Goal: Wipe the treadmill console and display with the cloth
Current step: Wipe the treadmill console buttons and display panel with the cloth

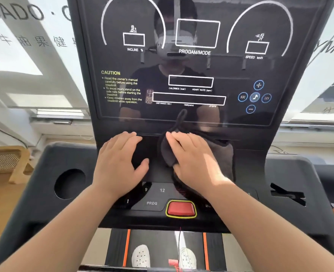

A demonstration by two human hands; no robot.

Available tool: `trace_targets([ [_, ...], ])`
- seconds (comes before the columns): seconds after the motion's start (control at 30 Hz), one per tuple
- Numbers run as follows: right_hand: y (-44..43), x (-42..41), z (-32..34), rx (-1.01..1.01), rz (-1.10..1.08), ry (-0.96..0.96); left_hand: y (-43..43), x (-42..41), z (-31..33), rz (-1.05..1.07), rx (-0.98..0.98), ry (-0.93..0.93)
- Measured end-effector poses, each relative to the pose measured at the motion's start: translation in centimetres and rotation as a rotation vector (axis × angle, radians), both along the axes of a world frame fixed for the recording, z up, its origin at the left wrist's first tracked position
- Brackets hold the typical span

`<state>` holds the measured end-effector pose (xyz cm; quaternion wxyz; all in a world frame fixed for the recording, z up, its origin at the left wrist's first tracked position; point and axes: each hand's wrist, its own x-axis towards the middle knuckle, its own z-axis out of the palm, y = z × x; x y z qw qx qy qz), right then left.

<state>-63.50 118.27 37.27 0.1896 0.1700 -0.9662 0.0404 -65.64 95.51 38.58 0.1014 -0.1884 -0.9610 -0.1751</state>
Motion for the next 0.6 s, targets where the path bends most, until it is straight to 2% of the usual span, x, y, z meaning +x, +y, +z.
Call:
trace_targets([
  [0.13,5.1,2.3,0.0,0.030,-0.111,-0.042,0.2,-0.2,-0.5,-0.002,0.061,0.031],
  [0.27,7.4,3.2,-0.1,0.076,-0.115,-0.061,0.3,-0.2,-0.6,-0.006,0.098,0.030],
  [0.4,4.9,1.8,-0.8,0.233,-0.093,-0.135,-0.3,-0.1,-0.3,-0.029,0.084,-0.015],
  [0.6,-2.0,-1.1,-0.4,0.216,0.015,-0.116,-1.1,-0.3,0.6,-0.069,0.114,-0.078],
])
